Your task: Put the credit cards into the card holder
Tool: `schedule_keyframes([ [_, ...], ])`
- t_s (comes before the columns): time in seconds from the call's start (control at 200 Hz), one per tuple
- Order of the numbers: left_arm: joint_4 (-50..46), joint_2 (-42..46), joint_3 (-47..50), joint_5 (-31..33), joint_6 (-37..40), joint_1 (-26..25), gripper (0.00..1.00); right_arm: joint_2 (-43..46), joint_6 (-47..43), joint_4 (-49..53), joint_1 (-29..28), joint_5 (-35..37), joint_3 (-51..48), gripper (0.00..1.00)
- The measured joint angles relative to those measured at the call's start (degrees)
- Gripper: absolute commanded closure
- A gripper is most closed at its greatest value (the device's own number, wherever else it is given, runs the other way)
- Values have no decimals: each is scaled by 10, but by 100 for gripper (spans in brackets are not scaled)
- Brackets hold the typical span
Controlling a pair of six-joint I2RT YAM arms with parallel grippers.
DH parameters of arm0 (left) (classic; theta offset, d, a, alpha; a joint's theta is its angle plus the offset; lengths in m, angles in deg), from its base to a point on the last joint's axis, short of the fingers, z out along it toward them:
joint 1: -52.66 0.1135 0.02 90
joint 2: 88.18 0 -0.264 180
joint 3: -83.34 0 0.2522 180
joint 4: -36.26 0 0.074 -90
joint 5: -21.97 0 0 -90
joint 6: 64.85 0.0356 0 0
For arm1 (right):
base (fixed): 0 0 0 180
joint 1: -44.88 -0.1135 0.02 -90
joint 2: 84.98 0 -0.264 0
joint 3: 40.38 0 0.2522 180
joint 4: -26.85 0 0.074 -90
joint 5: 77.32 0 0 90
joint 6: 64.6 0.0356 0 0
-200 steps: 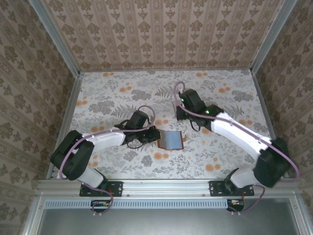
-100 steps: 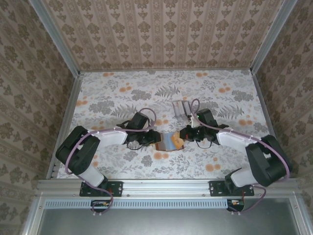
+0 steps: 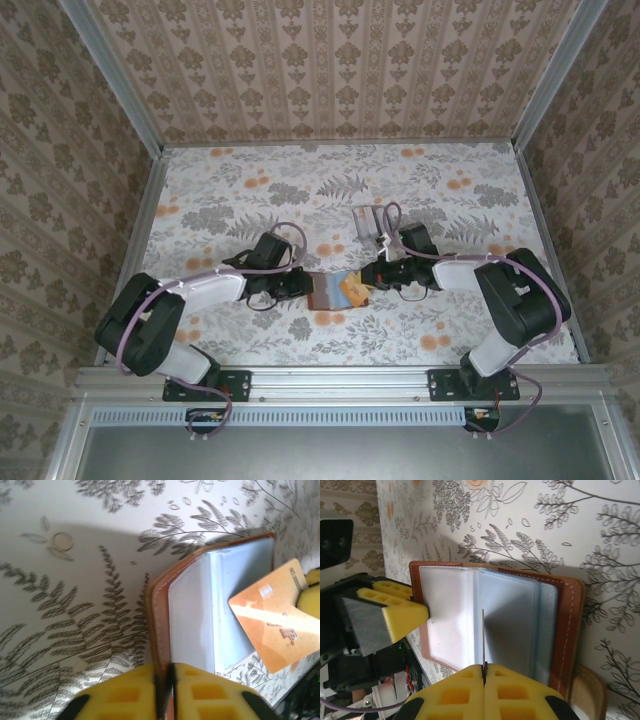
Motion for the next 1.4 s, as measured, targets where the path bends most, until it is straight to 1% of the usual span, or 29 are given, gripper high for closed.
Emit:
schedule_keyframes([
  [0.035, 3, 6, 7, 2, 1, 1, 100, -2, 0, -6, 0, -4, 0, 100],
  [0.29, 2, 21, 13, 8, 8, 1, 100, -15, -3, -22, -3, -22, 0, 100],
  [0.455, 7, 4, 13, 8, 10, 0, 100, -43, -2, -24, -8, -30, 0, 100],
  [0.835, 23, -21, 13, 8, 10, -1, 100, -64, -1, -26, -17, -30, 17, 100],
  [1.15, 36, -26, 15, 8, 10, -1, 100, -92, 40, -88, -20, -27, 17, 100],
  [1.4, 49, -30, 17, 8, 10, -1, 100, -93, 83, -143, -36, 12, 10, 100],
])
